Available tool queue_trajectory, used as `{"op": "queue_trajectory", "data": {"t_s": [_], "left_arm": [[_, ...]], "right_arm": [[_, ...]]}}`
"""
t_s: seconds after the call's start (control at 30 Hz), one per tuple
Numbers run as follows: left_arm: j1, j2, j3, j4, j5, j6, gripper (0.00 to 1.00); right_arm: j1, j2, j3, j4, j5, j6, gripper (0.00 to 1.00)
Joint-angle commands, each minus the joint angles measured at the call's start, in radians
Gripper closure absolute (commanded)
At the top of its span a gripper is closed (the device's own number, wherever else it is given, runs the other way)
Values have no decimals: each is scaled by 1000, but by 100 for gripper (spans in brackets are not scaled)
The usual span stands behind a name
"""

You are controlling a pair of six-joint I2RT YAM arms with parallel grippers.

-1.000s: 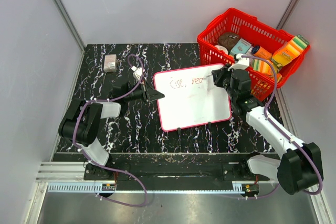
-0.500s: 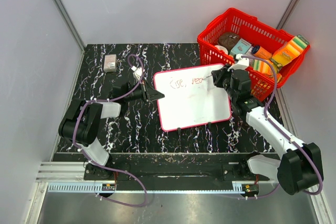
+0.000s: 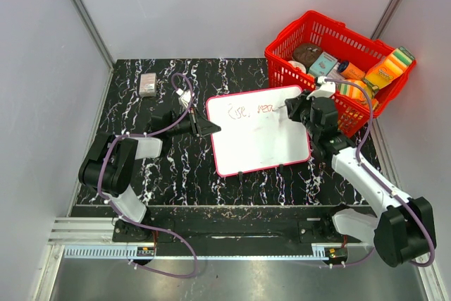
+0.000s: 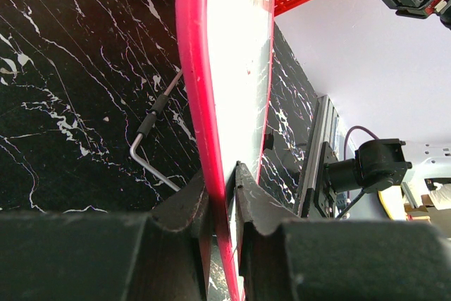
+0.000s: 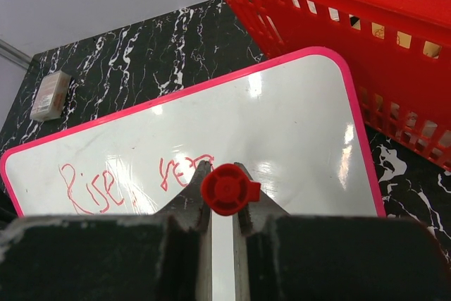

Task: Write a sentence on the whiteboard
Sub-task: Put down the whiteboard on the whiteboard stand.

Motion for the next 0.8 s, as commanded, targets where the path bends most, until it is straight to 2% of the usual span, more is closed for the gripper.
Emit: {"op": "queue_trajectory", "data": {"t_s": [0.0, 0.3, 0.77], "left_arm": [[-20, -29, 15, 20, -5, 81, 100], [-20, -29, 15, 20, -5, 82, 100], [-20, -29, 15, 15, -4, 82, 100]], "right_arm": [[-9, -31, 6, 5, 43, -10, 100], [-7, -86, 12, 72, 75, -10, 100], [-15, 0, 69, 63, 88, -8, 100]]}}
